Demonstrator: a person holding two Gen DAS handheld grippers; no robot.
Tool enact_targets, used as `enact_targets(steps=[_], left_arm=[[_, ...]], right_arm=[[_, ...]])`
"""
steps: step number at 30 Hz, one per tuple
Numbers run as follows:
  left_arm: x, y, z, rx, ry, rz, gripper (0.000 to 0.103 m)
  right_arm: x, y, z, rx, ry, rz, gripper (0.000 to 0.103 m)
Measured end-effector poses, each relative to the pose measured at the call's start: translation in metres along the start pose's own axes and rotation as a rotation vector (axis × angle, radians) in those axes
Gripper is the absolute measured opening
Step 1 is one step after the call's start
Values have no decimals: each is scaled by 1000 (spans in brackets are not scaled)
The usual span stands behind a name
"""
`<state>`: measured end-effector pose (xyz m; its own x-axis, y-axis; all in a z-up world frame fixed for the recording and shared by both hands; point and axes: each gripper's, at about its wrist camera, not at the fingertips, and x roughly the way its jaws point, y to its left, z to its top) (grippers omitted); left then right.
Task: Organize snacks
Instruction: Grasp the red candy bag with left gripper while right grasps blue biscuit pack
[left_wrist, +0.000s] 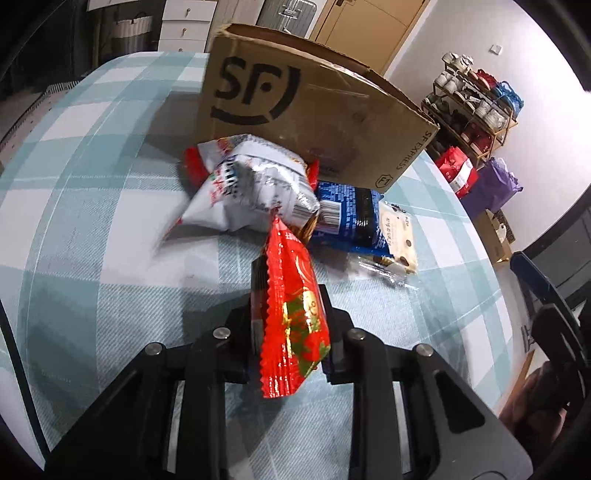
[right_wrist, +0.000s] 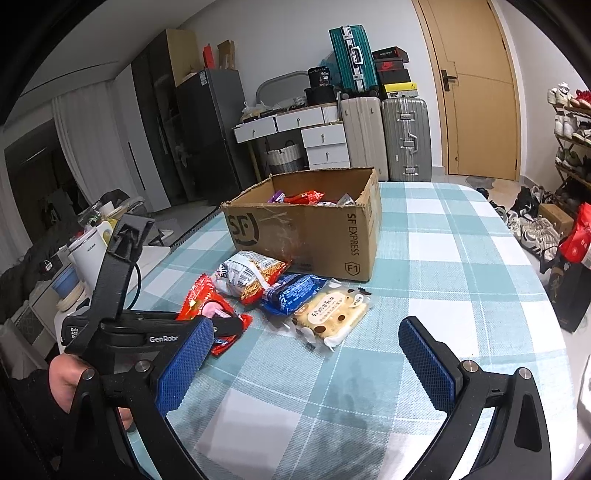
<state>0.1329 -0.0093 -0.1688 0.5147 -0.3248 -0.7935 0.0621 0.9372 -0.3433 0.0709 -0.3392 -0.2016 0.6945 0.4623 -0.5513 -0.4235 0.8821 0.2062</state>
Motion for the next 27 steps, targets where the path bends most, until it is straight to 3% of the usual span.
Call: enact_targets(steps=[13,27], left_arm=[[-24,18,-15,-9,-33,-36,23],[-51,65,-24,-56,-45,-34,23]], right_arm=[[25,9,6,-30,58,6,102],[97,14,23,-144,163,16,102]])
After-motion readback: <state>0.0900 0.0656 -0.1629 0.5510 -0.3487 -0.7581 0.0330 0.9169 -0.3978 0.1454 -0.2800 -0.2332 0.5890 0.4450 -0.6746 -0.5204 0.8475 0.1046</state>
